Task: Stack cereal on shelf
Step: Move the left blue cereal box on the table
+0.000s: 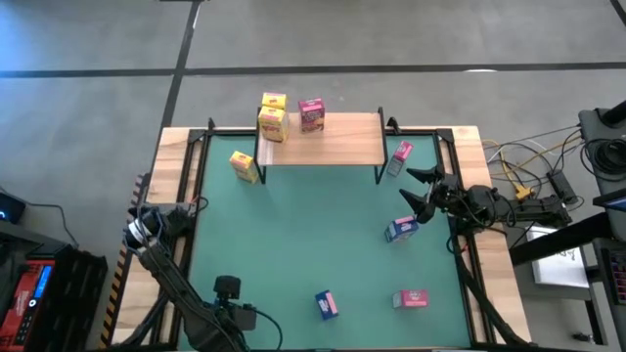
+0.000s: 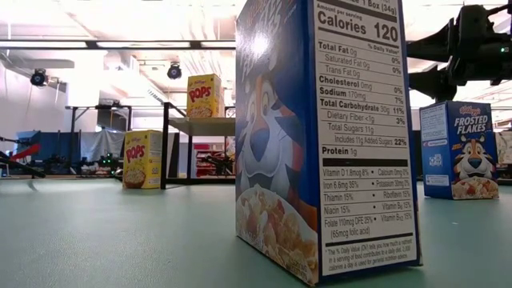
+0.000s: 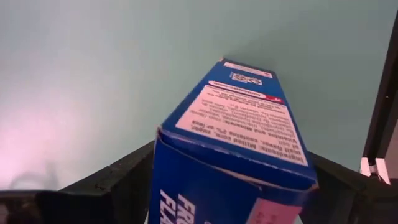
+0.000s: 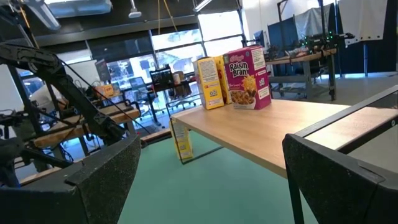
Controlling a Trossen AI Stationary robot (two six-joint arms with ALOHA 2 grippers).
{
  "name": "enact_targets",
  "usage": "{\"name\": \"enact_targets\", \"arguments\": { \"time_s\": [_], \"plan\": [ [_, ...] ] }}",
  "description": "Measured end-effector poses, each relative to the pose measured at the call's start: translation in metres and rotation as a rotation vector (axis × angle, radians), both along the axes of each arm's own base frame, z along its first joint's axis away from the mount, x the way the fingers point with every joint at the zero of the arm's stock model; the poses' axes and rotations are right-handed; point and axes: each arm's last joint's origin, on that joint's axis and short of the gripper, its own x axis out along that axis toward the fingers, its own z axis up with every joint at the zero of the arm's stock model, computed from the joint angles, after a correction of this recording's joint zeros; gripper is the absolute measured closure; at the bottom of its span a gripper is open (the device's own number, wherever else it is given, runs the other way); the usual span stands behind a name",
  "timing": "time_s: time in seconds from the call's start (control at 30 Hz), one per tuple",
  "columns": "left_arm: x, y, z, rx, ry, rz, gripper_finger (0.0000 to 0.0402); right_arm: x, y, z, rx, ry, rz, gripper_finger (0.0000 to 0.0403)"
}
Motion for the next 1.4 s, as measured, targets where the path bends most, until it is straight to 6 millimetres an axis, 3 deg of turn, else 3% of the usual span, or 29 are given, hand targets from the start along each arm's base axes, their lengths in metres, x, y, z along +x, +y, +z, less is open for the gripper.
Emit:
{"name": "enact_targets", "arguments": {
  "time_s": [0.47, 0.7, 1.13, 1.4],
  "plan": [
    [0.003, 0.006, -0.001, 0.052, 0.001, 0.01, 0.0203, 0.0, 0.0, 0.0, 0.0, 0.0, 0.0, 0.0019],
    [0.017, 0.018, 0.001, 0.081, -0.029, -0.028, 0.0233, 0.0, 0.0, 0.0, 0.0, 0.0, 0.0, 0.0019],
    [0.067, 0.067, 0.009, 0.096, -0.1, -0.136, 0.0237, 0.0, 0.0, 0.0, 0.0, 0.0, 0.0, 0.0019],
    [0.103, 0.12, 0.023, 0.084, -0.152, -0.212, 0.0237, 0.0, 0.0, 0.0, 0.0, 0.0, 0.0, 0.0019]
  ]
}}
